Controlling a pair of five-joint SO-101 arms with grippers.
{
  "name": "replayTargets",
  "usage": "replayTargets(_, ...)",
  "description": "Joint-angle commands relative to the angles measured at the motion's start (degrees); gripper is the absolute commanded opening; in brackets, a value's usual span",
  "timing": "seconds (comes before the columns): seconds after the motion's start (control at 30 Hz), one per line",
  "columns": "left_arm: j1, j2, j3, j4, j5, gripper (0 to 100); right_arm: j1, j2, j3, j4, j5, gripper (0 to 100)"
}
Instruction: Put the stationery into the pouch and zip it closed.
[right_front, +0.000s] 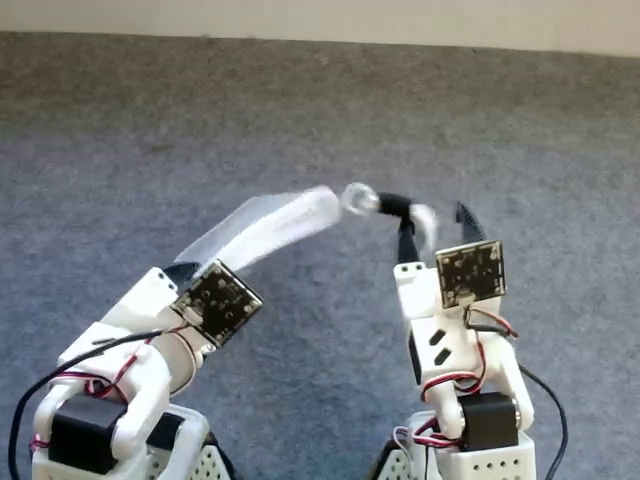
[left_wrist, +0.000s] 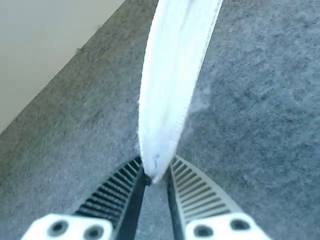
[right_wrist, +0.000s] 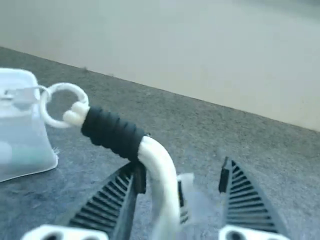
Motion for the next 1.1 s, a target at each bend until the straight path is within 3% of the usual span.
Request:
replayTargets(0.0,-1.8,-0.3,0.0,-0.7,2.2,0,-1.7,-0.3,-1.3,0.5,-0.3,23.1)
replayTargets(0.3,-2.5,-0.3,0.0,-2.5,9.1,0,-5.1,-0.3,-5.0,7.8,-0.4,23.3)
replayTargets(0.47,-11.1,-0.2,-0.2,-7.6,11.3,0,-9.5,-0.3,-9.5,15.3,-0.4,23.5)
replayTargets(0.67,-19.1,0.0,-1.2,-12.0,11.4,0,-10.2,-0.3,-9.8,16.2,-0.4,23.5)
replayTargets(0.87,-18.3,0.0,-1.1,-13.9,14.2,0,-10.2,-0.3,-9.8,16.0,-0.8,23.5)
replayTargets(1.07,-12.7,0.2,2.0,-15.0,17.5,0,-10.2,-0.4,-10.1,16.3,-4.7,23.5)
